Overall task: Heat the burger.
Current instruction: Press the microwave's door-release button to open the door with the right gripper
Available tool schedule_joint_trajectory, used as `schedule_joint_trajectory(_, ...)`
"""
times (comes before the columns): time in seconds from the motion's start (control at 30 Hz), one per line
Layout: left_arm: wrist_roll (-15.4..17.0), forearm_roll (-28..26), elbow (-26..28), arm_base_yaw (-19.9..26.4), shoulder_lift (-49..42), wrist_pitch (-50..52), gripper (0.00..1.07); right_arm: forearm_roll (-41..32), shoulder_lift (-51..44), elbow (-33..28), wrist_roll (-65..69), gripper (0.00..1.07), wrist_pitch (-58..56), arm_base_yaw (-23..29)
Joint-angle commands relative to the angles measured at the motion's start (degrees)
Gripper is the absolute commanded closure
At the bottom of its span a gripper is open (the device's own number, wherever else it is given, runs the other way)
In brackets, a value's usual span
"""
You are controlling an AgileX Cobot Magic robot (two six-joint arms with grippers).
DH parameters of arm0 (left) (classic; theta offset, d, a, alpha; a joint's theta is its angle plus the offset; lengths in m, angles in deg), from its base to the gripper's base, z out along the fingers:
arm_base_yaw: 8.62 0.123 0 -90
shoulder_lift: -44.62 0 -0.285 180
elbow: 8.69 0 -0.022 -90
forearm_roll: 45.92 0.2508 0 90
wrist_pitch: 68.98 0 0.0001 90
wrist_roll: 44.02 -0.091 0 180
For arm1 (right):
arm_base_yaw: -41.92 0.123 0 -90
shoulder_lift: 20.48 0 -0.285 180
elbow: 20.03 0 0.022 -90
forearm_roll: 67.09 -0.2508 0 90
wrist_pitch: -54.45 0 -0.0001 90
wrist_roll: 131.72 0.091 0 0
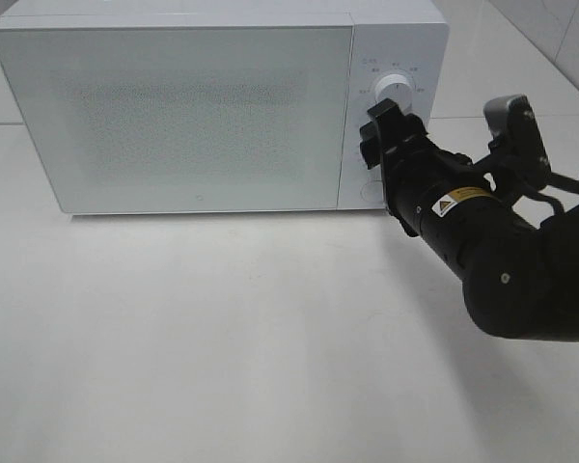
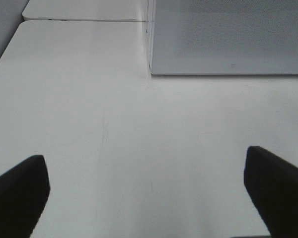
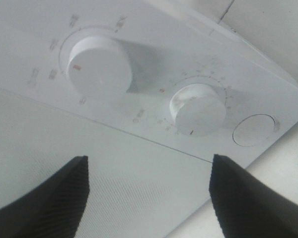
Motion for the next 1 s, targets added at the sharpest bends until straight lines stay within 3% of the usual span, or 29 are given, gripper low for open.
schedule_joint_trajectory(0.03,0.3,-0.2,0.1,0.1,-1.0,-0.1,0.07,1.8,-2.9,-0.2,-10.7,0.40,-5.6,-0.1)
schedule_joint_trajectory(0.2,0.3,-0.2,0.1,0.1,-1.0,-0.1,0.07,2.6,-8.4,-0.1,-32.5,0.40,-20.7,-0.1)
schedule_joint_trajectory(0.4,0.3,-0.2,0.1,0.1,-1.0,-0.1,0.07,2.6,-13.2,-0.1,-44.9,0.40,-31.9,-0.1)
schedule_joint_trajectory(0.73,0.3,-0.2,0.1,0.1,-1.0,-0.1,0.07,3.0,-19.5,-0.1,-56.2,0.40,-47.1,-0.1)
schedule_joint_trajectory(1.0,0.3,-0.2,0.1,0.1,-1.0,-0.1,0.07,12.9,-26.5,-0.1,-54.9,0.40,-61.1,-0.1)
